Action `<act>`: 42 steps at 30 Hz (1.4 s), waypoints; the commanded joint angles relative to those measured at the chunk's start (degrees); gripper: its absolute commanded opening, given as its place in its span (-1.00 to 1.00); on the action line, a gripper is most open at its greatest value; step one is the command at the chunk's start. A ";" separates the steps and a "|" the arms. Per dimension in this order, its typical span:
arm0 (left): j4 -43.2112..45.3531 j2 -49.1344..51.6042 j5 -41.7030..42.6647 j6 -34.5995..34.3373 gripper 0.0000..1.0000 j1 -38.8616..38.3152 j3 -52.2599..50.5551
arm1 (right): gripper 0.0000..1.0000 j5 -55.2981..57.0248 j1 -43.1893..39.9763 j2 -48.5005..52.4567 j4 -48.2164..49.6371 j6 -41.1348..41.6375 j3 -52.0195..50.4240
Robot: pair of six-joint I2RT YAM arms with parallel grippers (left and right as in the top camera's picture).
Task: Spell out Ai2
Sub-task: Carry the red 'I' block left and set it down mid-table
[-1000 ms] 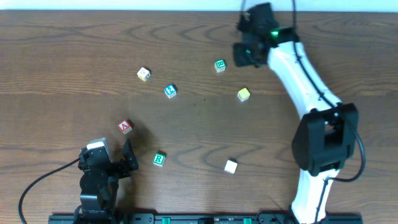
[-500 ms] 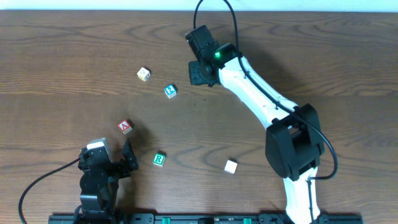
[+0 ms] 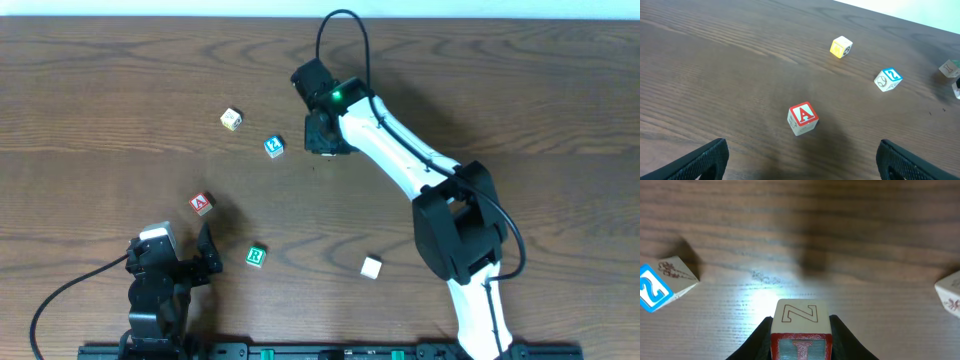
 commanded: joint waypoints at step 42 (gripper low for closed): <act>-0.07 -0.33 -0.02 1.20 0.91 0.44 -0.98 | -0.52 -1.49 0.72 4.98 -0.04 -2.38 0.39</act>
